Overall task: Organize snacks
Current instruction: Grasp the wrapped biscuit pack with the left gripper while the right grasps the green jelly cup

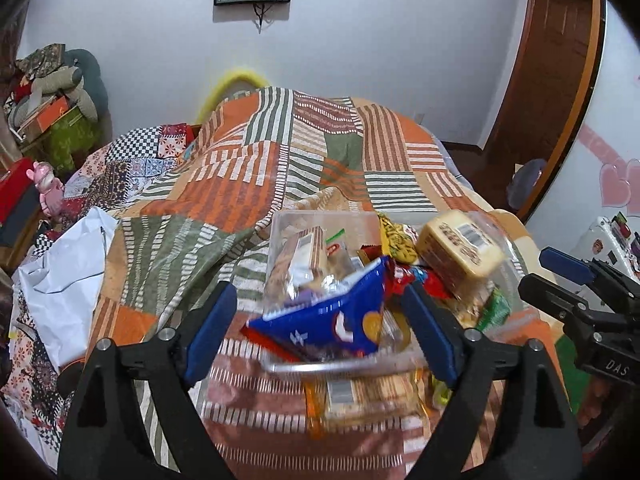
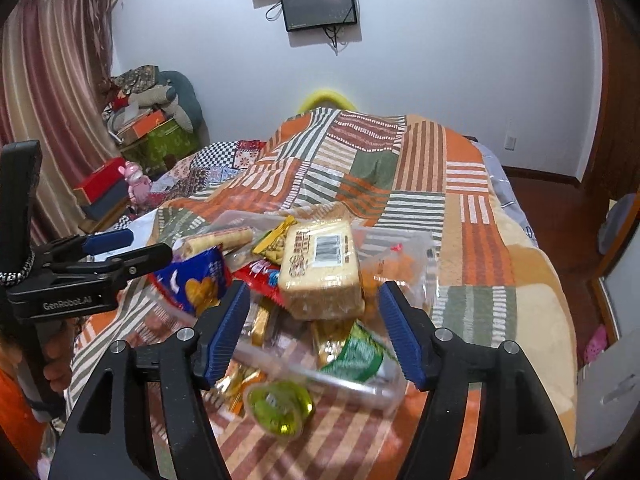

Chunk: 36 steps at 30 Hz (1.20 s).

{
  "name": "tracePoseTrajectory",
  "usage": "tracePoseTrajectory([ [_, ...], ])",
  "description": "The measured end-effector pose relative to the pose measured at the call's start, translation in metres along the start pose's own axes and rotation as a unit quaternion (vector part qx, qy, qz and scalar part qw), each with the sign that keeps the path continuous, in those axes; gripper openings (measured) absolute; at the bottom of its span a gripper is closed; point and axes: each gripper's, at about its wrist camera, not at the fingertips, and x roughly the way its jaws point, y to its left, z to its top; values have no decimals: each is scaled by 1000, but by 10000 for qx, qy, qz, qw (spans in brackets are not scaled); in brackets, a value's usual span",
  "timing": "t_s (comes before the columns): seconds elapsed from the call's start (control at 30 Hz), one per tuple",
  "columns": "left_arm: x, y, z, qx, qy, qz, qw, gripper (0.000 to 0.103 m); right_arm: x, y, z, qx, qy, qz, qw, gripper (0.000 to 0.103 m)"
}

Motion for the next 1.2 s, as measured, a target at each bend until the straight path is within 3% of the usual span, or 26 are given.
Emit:
tracePoseTrajectory([
  [0.33,-17,-1,-40,101,162,0,9998,94,-3,7,-35,-7,309,127,9994,66],
  [0.6,10,4,-67,-28,654,-29,9979,94,32,10,-62,4,955,301,9950,66],
  [0.9,32,4,-77,-149,908,-156,9956,94,61,7,-67,298,1326,569,9891,66],
  [1.03,37,-3,-78,-107,959,-248,9950,94,66,10,-69,379,1433,790,9858,49],
  [1.2,47,-17,-78,-32,1073,-368,9935,94,53,10,-71,250,1308,730,9884,42],
])
